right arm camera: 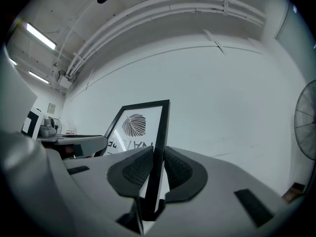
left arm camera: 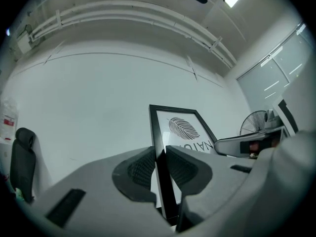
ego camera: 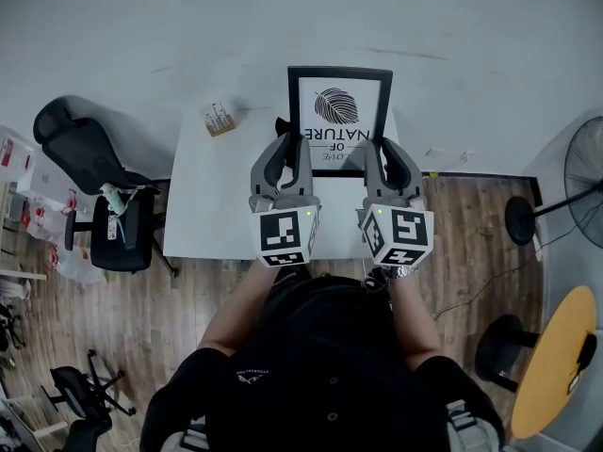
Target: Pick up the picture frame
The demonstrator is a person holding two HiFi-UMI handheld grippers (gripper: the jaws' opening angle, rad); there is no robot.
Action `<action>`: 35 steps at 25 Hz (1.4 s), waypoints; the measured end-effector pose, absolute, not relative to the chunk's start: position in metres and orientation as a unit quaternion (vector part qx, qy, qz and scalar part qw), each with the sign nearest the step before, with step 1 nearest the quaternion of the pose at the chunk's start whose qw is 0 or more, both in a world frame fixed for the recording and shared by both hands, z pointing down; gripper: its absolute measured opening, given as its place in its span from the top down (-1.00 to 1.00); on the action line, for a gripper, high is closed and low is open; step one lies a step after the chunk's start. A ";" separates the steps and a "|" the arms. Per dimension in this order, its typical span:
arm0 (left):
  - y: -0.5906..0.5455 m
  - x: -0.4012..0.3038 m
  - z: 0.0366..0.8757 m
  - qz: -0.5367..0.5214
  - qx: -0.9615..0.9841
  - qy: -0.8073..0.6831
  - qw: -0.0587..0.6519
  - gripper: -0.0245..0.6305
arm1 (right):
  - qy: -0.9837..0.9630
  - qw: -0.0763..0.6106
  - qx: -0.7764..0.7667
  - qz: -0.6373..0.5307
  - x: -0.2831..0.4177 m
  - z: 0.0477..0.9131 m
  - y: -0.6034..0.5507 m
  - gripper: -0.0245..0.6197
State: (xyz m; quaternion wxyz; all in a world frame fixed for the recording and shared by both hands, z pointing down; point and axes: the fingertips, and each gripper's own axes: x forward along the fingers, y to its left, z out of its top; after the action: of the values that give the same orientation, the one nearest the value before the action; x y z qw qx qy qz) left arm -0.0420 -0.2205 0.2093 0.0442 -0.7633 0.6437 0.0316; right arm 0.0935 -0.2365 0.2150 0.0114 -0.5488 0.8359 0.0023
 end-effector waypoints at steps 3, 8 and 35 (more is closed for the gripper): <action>-0.216 -0.043 0.206 0.038 -0.763 0.643 0.051 0.70 | 0.838 0.017 -0.545 0.010 0.092 0.212 -0.234 0.71; -0.211 -0.047 0.215 0.045 -0.763 0.643 0.051 0.70 | 0.843 0.016 -0.538 0.020 0.089 0.216 -0.229 0.71; -0.203 -0.020 0.231 0.038 -0.769 0.636 0.039 0.70 | 0.838 0.007 -0.545 0.002 0.116 0.234 -0.218 0.71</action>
State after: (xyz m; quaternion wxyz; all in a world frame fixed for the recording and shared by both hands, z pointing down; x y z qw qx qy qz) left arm -0.0197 -0.2028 0.2311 0.0392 -0.7694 0.6364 0.0380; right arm 0.1163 -0.2181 0.2342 0.0073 -0.5454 0.8381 0.0017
